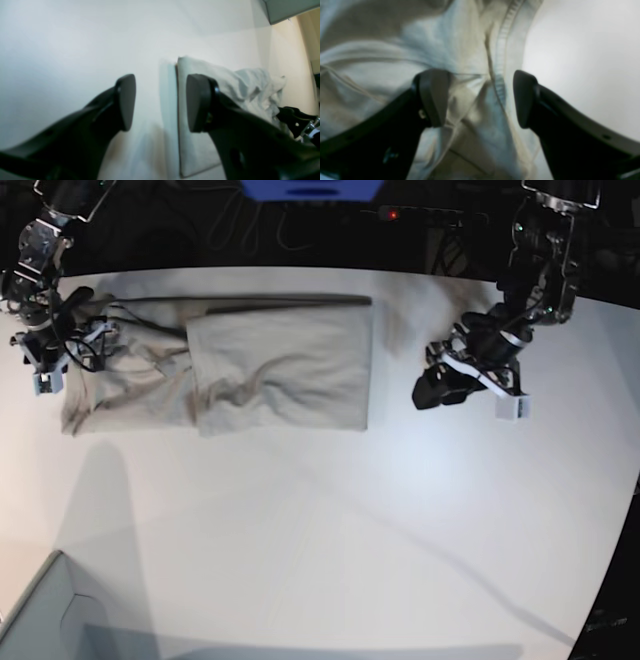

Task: Layout the t-shirt on the table in an organized manner, then fold the t-shirt properly
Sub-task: 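Release the folded end with the left gripper and lift away, then lift the strip end with the right gripper and fold it inward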

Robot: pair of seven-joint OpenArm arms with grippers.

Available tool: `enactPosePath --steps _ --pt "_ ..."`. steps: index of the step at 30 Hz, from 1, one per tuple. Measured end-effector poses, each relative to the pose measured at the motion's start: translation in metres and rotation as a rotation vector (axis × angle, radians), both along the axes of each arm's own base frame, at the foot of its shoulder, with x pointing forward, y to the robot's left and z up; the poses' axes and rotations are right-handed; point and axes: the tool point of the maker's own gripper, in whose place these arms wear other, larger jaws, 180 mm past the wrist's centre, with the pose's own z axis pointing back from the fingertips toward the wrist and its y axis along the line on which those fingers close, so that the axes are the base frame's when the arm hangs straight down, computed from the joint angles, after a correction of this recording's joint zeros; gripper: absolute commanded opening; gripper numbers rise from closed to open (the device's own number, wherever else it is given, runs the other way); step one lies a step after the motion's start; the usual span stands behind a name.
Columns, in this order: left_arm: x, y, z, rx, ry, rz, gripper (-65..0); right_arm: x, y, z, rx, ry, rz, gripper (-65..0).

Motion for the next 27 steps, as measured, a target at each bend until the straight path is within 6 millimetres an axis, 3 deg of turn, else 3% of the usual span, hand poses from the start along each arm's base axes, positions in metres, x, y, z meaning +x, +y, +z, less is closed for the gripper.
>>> enactPosePath --steps 4,17,21,25,27 --pt "0.001 0.0 0.0 0.0 -0.002 0.002 -33.3 -0.004 -0.012 -0.007 0.001 0.022 -0.003 -24.0" --pt "0.001 0.001 0.0 0.001 -0.002 0.004 -33.3 0.014 -0.014 -0.017 0.088 -0.015 -0.046 -26.0" --pt "0.005 0.016 0.003 0.005 -0.012 0.049 -33.3 0.015 -0.012 -0.017 0.094 -0.023 -0.044 -38.7" --pt "0.002 0.028 0.001 0.015 -0.003 0.075 -33.3 0.016 -0.007 -0.018 0.109 -0.028 -0.044 -63.6" --pt "0.002 0.032 0.002 0.017 -0.005 0.086 -33.3 0.016 -0.006 -0.018 0.109 -0.03 -0.044 -65.0"
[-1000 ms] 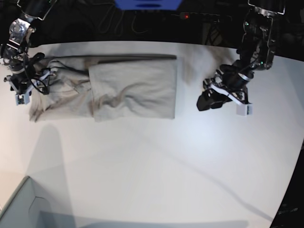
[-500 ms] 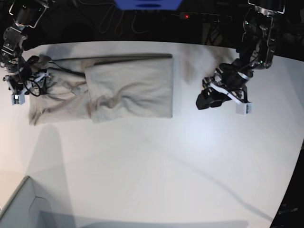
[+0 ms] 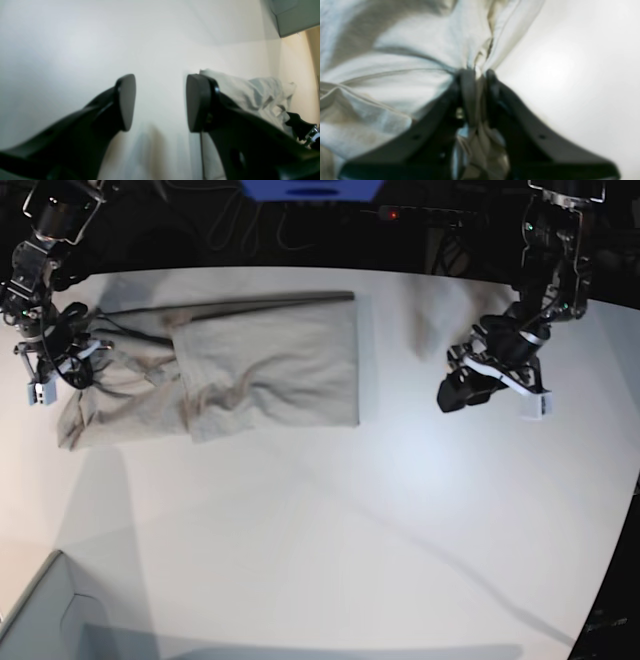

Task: Layout the t-shirt on the table in an organized manner, then fold the t-shirt properly
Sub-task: 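Lift the strip end with the right gripper and fold it inward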

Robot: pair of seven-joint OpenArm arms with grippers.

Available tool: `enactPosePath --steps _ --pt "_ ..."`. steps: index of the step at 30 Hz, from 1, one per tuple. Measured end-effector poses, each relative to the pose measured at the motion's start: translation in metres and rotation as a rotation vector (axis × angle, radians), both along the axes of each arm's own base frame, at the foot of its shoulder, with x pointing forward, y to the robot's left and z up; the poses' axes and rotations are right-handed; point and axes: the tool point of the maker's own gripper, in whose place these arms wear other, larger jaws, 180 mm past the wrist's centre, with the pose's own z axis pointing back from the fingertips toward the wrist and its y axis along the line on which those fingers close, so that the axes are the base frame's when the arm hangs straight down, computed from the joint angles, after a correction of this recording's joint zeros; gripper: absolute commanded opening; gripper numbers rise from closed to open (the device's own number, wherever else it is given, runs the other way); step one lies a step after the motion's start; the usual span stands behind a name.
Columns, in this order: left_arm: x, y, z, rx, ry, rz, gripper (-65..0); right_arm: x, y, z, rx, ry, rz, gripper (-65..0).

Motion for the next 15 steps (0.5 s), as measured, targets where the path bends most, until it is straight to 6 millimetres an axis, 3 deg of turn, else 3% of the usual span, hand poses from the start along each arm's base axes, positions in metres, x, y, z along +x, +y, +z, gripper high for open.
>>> enactPosePath --steps 6,9,12,15 --pt "0.0 0.003 0.0 0.001 -0.003 0.011 -33.3 0.0 -0.001 0.004 -0.024 0.013 0.014 -65.0" --pt "-0.004 0.003 -0.003 -0.001 0.009 0.012 -33.3 -0.014 0.002 0.011 -0.103 0.06 0.051 -65.0" --pt "-0.004 0.002 -0.003 -0.004 0.008 0.015 -33.3 -0.021 0.013 0.028 -0.146 0.029 0.069 -65.0" --pt "-0.004 0.003 -0.003 -0.003 0.008 0.014 -33.3 -0.007 0.032 0.055 -0.177 -0.056 0.104 -65.0"
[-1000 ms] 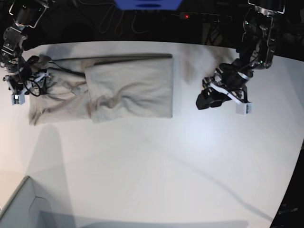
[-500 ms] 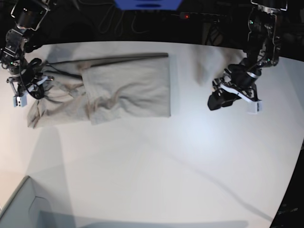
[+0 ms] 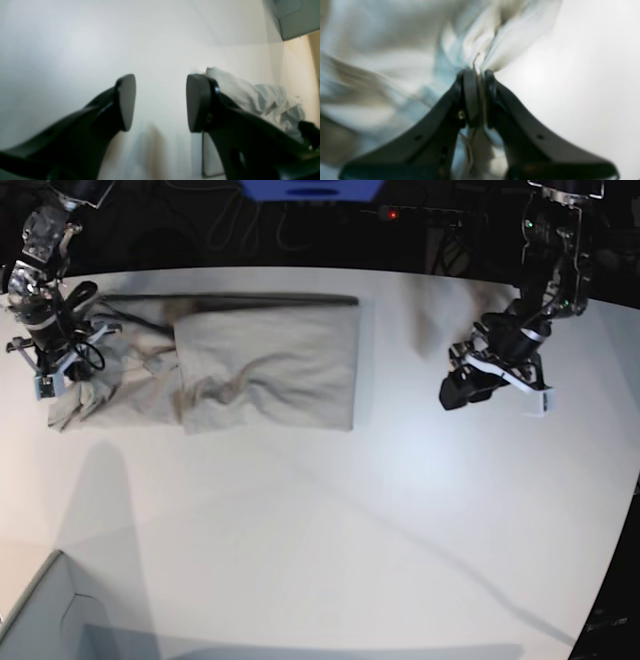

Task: Layout the t-shirt on the table in an organized manner, then fold the t-shirt properly
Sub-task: 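Lift the strip end with the right gripper and fold it inward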

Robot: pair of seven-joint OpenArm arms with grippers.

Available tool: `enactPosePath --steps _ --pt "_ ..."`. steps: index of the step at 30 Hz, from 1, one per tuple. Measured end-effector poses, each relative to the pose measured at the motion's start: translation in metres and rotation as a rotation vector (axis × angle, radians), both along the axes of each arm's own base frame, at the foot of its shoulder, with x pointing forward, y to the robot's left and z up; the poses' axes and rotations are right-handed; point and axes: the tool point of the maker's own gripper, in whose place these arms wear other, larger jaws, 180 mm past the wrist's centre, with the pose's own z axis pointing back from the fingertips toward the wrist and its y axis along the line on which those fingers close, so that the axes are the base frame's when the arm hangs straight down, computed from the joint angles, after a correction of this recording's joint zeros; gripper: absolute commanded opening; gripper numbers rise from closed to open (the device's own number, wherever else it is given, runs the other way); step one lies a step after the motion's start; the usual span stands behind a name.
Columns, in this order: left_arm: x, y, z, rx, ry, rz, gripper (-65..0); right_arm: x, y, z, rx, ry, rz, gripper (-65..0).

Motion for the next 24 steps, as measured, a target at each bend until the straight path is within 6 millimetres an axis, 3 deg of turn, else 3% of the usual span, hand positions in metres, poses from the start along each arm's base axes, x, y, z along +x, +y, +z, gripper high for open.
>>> enactPosePath --steps 3,7,11,14,20,24 --pt "0.0 0.0 0.0 0.0 0.001 -0.001 -33.3 0.009 0.031 0.024 -0.017 -0.07 0.083 -65.0" --pt "0.0 -0.001 -0.001 -0.001 0.002 -0.002 -33.3 0.001 0.064 0.038 -0.039 -0.082 0.157 -65.0" --pt "-0.007 0.0 -0.005 0.003 0.018 -0.003 -33.3 0.007 0.106 0.057 -0.079 -0.121 0.277 -65.0" --pt "-0.01 0.0 -0.007 0.003 0.026 -0.003 -33.3 0.008 0.148 0.051 -0.068 -0.104 0.357 -65.0" --pt "-0.014 0.002 -0.01 0.006 0.034 -0.001 -33.3 0.008 0.213 0.048 -0.076 -0.092 0.512 -65.0" --pt "-0.016 0.0 -0.011 0.005 0.04 -0.005 -33.3 0.008 0.243 0.048 -0.099 -0.091 0.601 -65.0"
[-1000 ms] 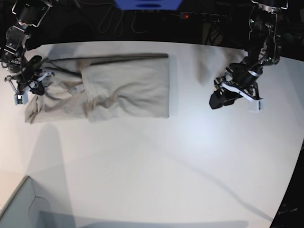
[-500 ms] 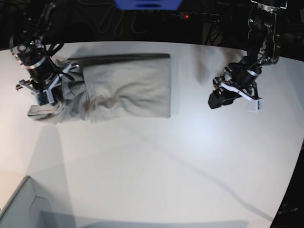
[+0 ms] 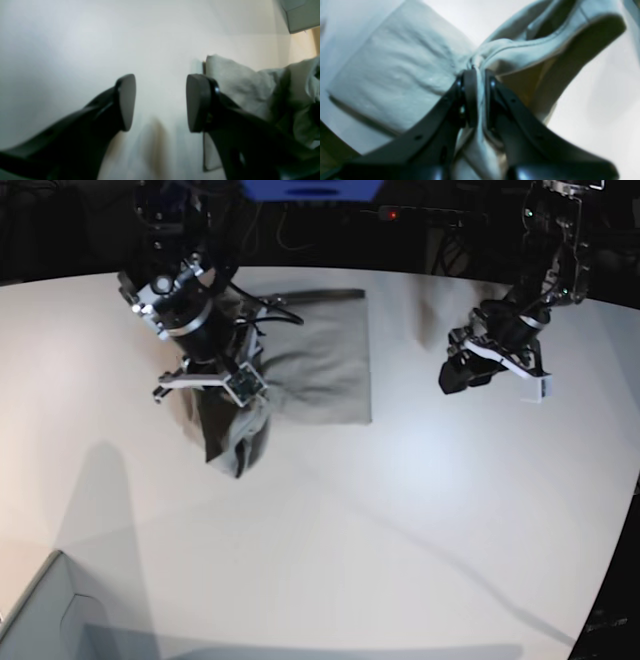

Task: Layout the t-shirt on the table in an organized manner, then fold the t-shirt properly
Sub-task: 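Lift the strip end with the right gripper and fold it inward, then press the folded bundle together with both grippers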

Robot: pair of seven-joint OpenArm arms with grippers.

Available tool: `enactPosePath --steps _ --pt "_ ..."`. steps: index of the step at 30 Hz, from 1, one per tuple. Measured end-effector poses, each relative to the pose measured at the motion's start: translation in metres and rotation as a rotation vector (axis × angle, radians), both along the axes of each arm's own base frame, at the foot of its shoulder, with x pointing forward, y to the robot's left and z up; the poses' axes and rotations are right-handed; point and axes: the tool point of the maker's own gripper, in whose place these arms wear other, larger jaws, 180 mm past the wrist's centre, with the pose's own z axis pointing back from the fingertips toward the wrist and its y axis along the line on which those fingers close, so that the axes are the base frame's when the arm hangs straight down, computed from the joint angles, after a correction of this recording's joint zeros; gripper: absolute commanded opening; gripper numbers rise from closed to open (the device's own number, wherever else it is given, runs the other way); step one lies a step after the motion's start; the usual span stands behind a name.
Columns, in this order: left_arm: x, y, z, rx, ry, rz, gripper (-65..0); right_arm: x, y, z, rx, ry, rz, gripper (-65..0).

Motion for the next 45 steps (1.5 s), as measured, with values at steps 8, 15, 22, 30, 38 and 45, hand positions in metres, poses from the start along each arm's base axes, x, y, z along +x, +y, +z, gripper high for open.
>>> enactPosePath --steps 8,15,22,30,38,45 --pt "-0.01 0.008 -0.023 -0.001 0.067 0.026 -33.3 0.0 0.036 -0.018 0.01 0.043 0.102 -65.0" --pt "-0.01 -0.019 -0.045 -0.027 0.119 -0.03 -48.8 -0.002 0.041 -0.017 0.015 0.042 0.115 -65.0" --pt "-0.002 -0.089 -0.055 -0.093 0.143 -0.167 -63.0 -0.002 0.041 -0.017 0.014 0.041 0.115 -65.0" --pt "0.015 -0.094 -0.061 -0.108 0.14 -0.156 -65.0 -0.005 0.07 0.002 0.031 -0.011 0.203 -65.0" --pt "0.015 -0.095 -0.061 -0.108 0.139 -0.158 -65.0 -0.009 0.105 -0.02 0.047 0.048 0.304 -65.0" --pt "0.016 -0.094 -0.06 -0.108 0.137 -0.156 -65.0 0.001 0.106 -0.039 0.022 0.091 0.32 -65.0"
